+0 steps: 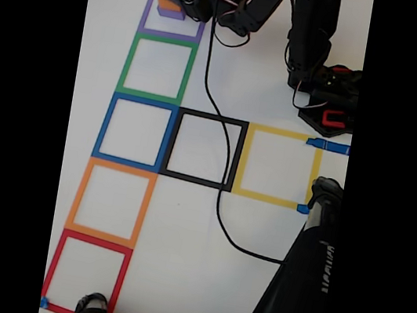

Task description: Tower of hanoi

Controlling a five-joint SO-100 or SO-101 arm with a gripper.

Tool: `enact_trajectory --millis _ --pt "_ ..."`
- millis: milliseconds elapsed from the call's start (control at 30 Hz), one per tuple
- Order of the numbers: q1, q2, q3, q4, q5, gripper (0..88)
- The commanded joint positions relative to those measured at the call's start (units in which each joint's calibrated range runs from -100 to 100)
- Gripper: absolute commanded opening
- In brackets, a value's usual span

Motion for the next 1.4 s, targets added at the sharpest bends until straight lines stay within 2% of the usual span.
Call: enact_trajectory --millis 0,367,467,600,767,933,1200,1367 --pt "-1.9 -8.0 -0.1 5.4 0.5 5.4" --pt "-5.1 -30.2 -1.4 33.4 0.5 5.3" --pt "-5.9 -37.5 -4.6 47.2 0.5 5.3" --pt "-8.5 -45.4 -15.1 70.8 0.5 5.3" --pt "-13.4 -46.8 -38.2 99.7 0.5 5.4" --pt "-18.7 -44.4 -60.1 120.2 0.5 5.4" --pt "-25.2 -42.7 -80.7 136.4 0.5 5.4" --pt "-27.3 -42.7 -86.7 141.8 0.5 5.4"
